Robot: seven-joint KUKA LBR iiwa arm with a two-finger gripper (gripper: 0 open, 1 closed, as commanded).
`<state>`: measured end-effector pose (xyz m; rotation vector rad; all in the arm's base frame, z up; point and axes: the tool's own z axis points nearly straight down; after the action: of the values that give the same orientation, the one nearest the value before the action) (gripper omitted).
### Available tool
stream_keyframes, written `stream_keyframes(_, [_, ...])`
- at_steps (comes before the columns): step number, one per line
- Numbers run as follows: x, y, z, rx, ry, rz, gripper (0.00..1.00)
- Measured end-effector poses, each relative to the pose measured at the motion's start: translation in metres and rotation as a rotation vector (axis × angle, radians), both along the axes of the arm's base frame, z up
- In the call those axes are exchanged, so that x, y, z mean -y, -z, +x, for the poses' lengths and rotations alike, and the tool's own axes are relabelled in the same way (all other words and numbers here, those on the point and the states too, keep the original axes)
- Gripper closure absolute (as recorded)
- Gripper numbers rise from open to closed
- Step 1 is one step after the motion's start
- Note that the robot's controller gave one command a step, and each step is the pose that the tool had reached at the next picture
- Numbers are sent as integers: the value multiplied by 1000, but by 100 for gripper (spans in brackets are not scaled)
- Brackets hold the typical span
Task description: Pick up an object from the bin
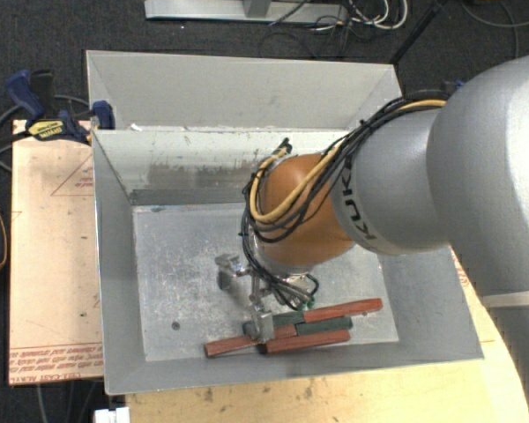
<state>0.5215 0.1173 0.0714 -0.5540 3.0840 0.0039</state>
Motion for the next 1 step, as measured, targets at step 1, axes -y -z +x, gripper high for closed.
stream_keyframes(1, [-23, 0, 5, -4, -215, -3, 0])
